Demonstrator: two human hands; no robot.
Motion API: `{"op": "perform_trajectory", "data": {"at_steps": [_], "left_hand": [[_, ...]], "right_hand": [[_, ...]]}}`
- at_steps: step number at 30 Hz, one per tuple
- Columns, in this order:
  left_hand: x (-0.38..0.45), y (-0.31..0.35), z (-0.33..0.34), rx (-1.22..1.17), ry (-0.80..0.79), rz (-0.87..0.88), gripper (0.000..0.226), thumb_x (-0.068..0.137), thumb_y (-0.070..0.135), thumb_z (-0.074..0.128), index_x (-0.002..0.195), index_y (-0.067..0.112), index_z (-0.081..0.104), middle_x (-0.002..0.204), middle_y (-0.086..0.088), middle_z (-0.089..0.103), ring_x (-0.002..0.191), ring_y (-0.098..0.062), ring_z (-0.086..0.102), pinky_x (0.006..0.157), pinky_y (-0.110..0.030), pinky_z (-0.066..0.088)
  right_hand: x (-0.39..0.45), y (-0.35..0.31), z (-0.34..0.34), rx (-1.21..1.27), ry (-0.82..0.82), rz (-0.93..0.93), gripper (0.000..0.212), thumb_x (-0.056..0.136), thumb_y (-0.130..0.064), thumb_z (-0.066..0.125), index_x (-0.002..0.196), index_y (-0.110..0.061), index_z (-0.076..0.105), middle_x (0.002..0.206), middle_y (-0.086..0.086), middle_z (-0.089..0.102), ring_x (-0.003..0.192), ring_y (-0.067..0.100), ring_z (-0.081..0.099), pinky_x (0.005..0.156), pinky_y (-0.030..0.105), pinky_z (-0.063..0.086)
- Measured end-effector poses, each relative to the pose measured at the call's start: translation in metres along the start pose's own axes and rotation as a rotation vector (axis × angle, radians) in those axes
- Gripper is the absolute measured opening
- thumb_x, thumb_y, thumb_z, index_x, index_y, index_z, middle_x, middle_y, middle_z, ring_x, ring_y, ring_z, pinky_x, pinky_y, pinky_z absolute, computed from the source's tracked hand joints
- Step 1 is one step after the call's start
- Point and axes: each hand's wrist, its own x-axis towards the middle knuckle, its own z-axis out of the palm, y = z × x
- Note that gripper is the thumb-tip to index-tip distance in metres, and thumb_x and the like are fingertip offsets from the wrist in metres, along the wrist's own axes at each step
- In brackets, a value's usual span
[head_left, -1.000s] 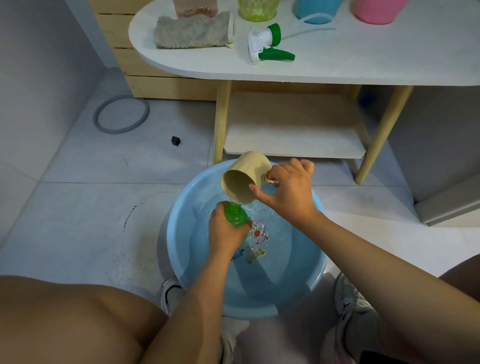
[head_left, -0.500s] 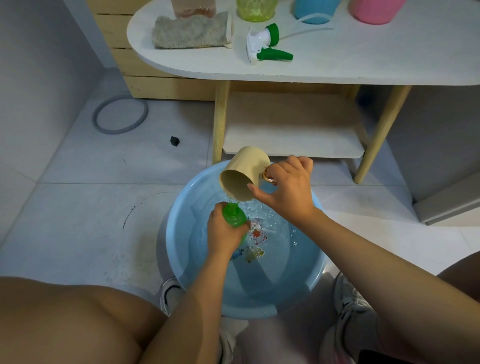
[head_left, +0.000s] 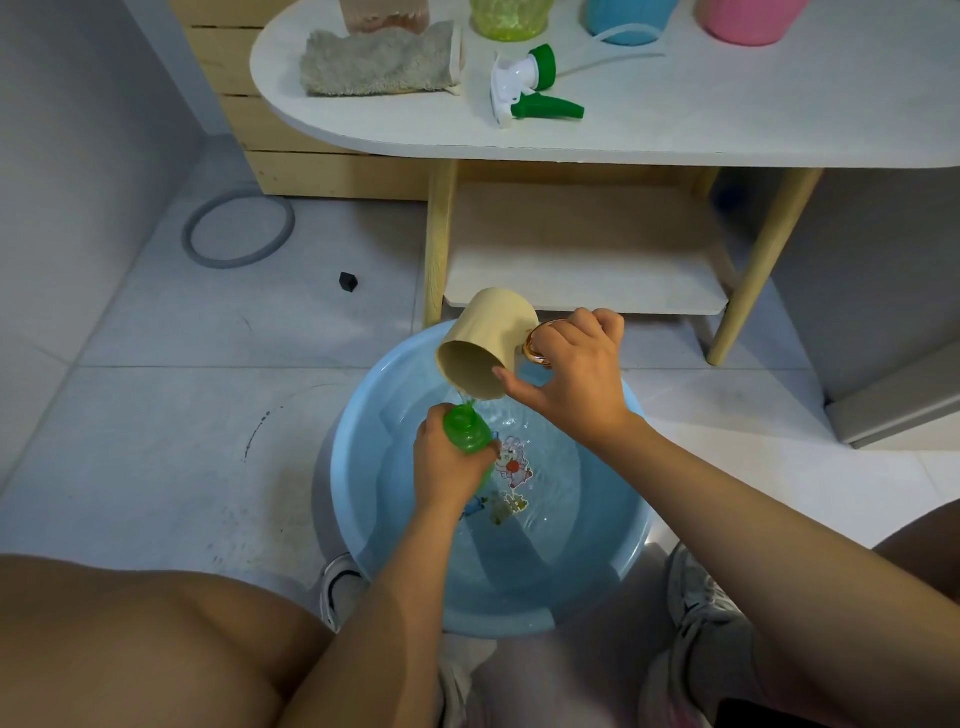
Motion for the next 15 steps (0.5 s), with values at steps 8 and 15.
{"op": "perform_trajectory", "data": {"at_steps": [8,15], "left_hand": [[-0.0005,-0.0004,0.0002,-0.013,-0.006,-0.012,0.061,0.067,0.026,0.083,0.117,0.017,0.049,0.111,-0.002,0.056,0.091,-0.013,0.051,0.073,-0.022,0.037],[0.0007,0.0002,0.0014,-0.015,-0.005,-0.014,0.059,0.067,0.026,0.083,0.114,0.019,0.049,0.110,-0.001,0.057,0.095,-0.016,0.055,0.074,-0.023,0.040]], "right_hand": [[0.0003,0.0033,0.0004,-0.006,0.014,-0.021,0.045,0.073,-0.053,0.064,0.059,-0.012,0.052,0.059,-0.002,0.056,0.070,0.017,0.042,0.079,0.033,0.028],[-0.0006,0.0003,0.0007,0.000,0.003,-0.054,0.044,0.074,-0.053,0.065,0.061,-0.012,0.053,0.061,-0.002,0.055,0.067,0.020,0.047,0.080,0.032,0.029]]}}
